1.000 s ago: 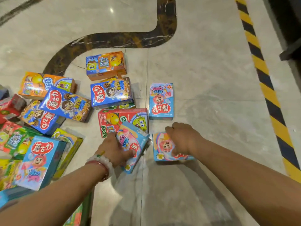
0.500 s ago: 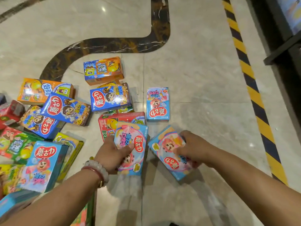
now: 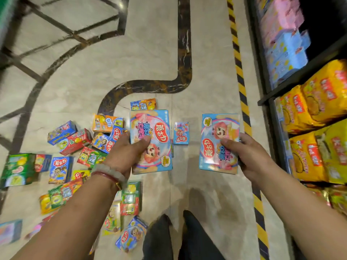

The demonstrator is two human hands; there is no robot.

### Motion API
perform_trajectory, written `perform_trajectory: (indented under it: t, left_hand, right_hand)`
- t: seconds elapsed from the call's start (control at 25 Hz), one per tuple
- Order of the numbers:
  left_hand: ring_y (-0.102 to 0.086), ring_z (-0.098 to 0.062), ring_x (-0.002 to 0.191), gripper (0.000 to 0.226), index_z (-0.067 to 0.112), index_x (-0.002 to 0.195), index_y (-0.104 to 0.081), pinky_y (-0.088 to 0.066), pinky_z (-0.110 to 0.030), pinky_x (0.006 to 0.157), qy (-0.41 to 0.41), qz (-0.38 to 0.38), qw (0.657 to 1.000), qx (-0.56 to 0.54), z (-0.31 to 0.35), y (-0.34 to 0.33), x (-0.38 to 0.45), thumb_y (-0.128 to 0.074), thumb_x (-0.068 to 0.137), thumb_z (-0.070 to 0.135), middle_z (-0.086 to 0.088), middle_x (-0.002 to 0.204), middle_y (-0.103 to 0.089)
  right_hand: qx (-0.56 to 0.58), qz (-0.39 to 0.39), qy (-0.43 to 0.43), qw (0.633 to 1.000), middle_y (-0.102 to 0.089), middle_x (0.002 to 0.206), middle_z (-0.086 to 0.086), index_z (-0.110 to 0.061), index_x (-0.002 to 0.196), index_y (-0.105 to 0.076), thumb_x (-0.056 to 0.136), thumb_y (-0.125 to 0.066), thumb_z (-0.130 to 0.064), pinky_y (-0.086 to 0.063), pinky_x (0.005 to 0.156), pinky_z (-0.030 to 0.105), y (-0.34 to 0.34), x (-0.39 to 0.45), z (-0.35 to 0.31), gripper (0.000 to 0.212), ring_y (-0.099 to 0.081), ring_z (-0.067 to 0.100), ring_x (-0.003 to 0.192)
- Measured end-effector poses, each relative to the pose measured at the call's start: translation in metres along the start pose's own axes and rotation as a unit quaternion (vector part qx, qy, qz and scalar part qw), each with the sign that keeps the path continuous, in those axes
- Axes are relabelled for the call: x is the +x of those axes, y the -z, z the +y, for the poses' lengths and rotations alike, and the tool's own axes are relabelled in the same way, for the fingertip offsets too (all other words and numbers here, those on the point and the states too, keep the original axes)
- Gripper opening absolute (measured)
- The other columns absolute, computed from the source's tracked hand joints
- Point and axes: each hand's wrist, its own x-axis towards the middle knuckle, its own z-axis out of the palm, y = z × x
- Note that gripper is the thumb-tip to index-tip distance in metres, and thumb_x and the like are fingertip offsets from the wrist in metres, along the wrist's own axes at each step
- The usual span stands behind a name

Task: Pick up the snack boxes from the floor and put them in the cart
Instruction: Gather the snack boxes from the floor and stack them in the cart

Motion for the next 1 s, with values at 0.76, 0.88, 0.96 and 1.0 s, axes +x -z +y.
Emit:
perform_trajectory:
  t: [0.76, 0.88, 0.96, 1.0]
  left_hand:
    - [-0.069, -0.02, 0.056, 0.012, -0.004, 0.094, -0.063, -0.053, -0.026, 0.047, -0.182, -0.098, 0.978, -0.032, 0.311, 0.028, -0.362, -0.056, 0.088, 0.005, -0.013, 0.072, -0.072]
    - [-0.07, -0.023, 0.059, 0.022, -0.003, 0.094, -0.062, -0.055, -0.029, 0.049, -0.183, -0.145, 0.972, -0.007, 0.316, 0.034, -0.385, -0.063, 0.08, 0.013, -0.015, 0.076, -0.072]
    - [-0.071, -0.026, 0.064, 0.04, -0.003, 0.101, -0.062, -0.057, -0.032, 0.054, -0.179, -0.172, 0.968, 0.035, 0.314, 0.039, -0.399, -0.068, 0.07, 0.023, -0.017, 0.083, -0.073]
    - [-0.071, -0.025, 0.064, 0.04, -0.002, 0.101, -0.062, -0.057, -0.031, 0.054, -0.175, -0.184, 0.966, 0.047, 0.312, 0.042, -0.406, -0.069, 0.071, 0.023, -0.017, 0.084, -0.073]
  right_hand:
    - [0.093, -0.049, 0.188, 0.977, -0.072, 0.1, 0.018, -0.002, 0.105, -0.064, 0.087, -0.062, -0.007, -0.056, 0.082, 0.047, -0.003, -0.381, -0.241, 0.019, -0.069, 0.031, 0.088]
    - [0.116, -0.016, 0.212, 0.97, -0.072, 0.099, 0.02, 0.0, 0.103, -0.065, 0.086, -0.063, -0.008, -0.056, 0.083, 0.049, -0.005, -0.417, -0.229, 0.019, -0.069, 0.033, 0.086]
    - [0.124, 0.012, 0.215, 0.969, -0.071, 0.099, 0.021, -0.002, 0.098, -0.066, 0.085, -0.065, -0.01, -0.053, 0.087, 0.054, -0.009, -0.442, -0.214, 0.015, -0.068, 0.036, 0.089]
    - [0.128, 0.024, 0.214, 0.968, -0.071, 0.1, 0.021, -0.003, 0.096, -0.066, 0.085, -0.065, -0.011, -0.053, 0.087, 0.054, -0.011, -0.454, -0.206, 0.013, -0.068, 0.036, 0.089]
